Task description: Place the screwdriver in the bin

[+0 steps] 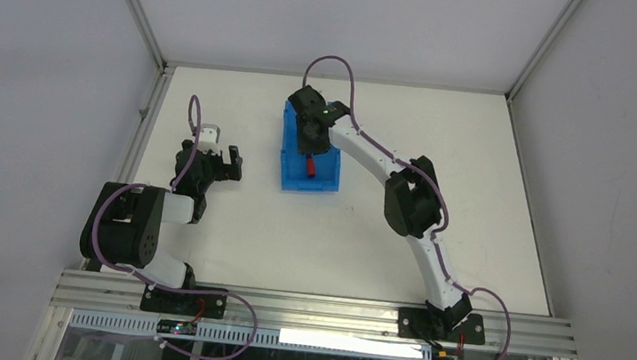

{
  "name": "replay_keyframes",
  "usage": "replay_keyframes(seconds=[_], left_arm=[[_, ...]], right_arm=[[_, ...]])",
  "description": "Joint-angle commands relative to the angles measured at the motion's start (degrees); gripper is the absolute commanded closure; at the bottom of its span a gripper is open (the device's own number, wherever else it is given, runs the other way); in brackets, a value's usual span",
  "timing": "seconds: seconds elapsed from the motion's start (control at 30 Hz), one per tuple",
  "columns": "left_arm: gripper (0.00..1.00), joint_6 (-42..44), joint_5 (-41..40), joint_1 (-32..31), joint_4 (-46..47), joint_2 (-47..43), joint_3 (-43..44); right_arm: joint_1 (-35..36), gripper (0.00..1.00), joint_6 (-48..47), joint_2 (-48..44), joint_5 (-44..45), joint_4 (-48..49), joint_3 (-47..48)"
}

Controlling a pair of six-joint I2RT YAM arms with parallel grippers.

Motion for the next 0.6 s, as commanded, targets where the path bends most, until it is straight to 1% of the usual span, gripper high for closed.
replay_keyframes(seconds=[0.0, 0.03, 0.07, 0.1, 0.23, 0.33, 0.47, 0.57], left_arm=[[0.01, 0.18, 0.14, -0.61, 2.81, -0.41, 1.07], [0.01, 0.18, 0.09, -0.61, 2.82, -0.40, 1.07], [0.01, 0.18, 0.09, -0.59, 2.81, -0.39, 1.07], [0.01, 0.18, 0.13, -0.63, 2.81, -0.39, 1.07], [0.01, 0.18, 0.11, -0.60, 2.82, -0.38, 1.07], [0.01, 0.18, 0.09, -0.63, 2.81, -0.40, 1.06], [0.01, 0.18, 0.10, -0.62, 2.81, -0.35, 1.07], [0.01, 0.18, 0.11, -0.59, 2.81, -0.44, 1.07]], right_arm=[[1.15, 0.46, -2.52, -10.97, 2.88, -0.56, 2.70], [1.17, 0.31, -3.30, -12.60, 2.77, -0.85, 2.05], [1.16, 0.05, -4.29, -14.28, 2.35, -0.75, 1.15], [1.13, 0.01, -5.31, -16.33, 1.96, -0.36, -0.30], [1.06, 0.01, -8.17, -26.20, 4.03, 4.01, -9.84], [0.11, 0.01, -10.09, -35.70, 6.63, 8.98, -20.65], [-3.88, 0.01, -11.66, -46.75, 4.76, 13.81, -34.90], [-9.01, 0.01, -9.78, -54.60, 2.84, 18.14, -46.56]])
